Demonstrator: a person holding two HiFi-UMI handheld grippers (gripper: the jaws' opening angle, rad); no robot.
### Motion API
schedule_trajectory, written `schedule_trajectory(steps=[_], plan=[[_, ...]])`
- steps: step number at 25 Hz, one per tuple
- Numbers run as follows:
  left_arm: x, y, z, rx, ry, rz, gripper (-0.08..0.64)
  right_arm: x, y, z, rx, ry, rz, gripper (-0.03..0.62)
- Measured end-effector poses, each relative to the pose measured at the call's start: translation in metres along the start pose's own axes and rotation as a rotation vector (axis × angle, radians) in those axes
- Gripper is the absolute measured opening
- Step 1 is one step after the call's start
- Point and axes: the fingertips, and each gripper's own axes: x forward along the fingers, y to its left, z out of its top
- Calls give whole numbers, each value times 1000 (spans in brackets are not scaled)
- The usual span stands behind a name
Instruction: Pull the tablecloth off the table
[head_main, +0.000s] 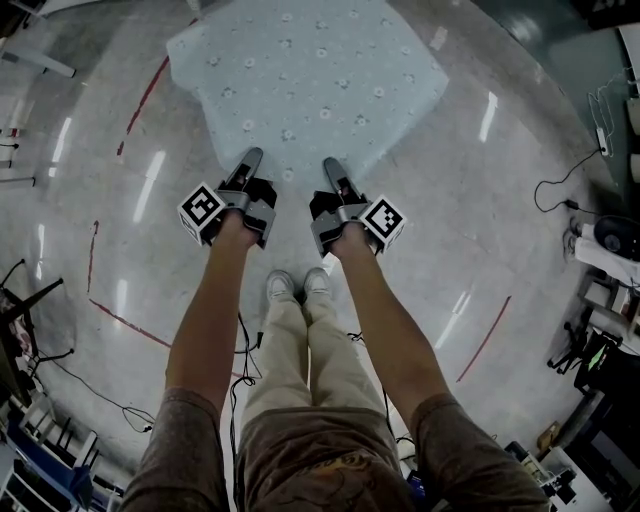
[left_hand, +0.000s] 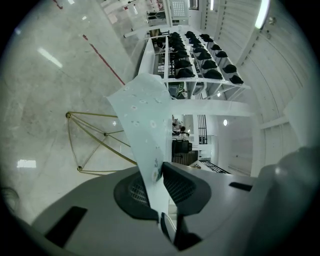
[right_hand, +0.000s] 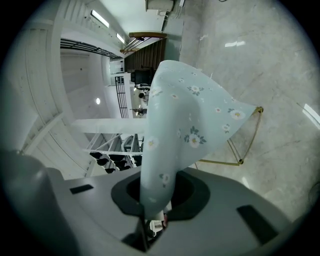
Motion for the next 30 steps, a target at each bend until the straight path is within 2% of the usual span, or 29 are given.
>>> schedule_trajectory(steps=[3, 5, 8, 13, 17, 25, 30], plan=[[-3, -5, -2, 16, 9, -26, 20, -1, 2, -2, -21, 25, -9, 43], [-2, -11, -2, 27, 14, -43, 20, -2, 10, -2, -43, 29, 21, 9], [-4, -20, -3, 11, 12, -77, 20, -4, 25, -2, -51, 22, 75, 8], [-7, -39, -4, 29, 14, -94, 20, -7, 43, -1, -61, 15, 91, 8], [-13, -68, -8, 44, 21, -109, 20, -12, 74, 0, -100, -5, 126, 8], [-32, -140, -21, 175, 47, -156, 20, -32, 141, 0, -181, 0, 161, 6], [-47, -167, -27, 214, 47, -163, 20, -45, 171, -5, -234, 11, 192, 8]])
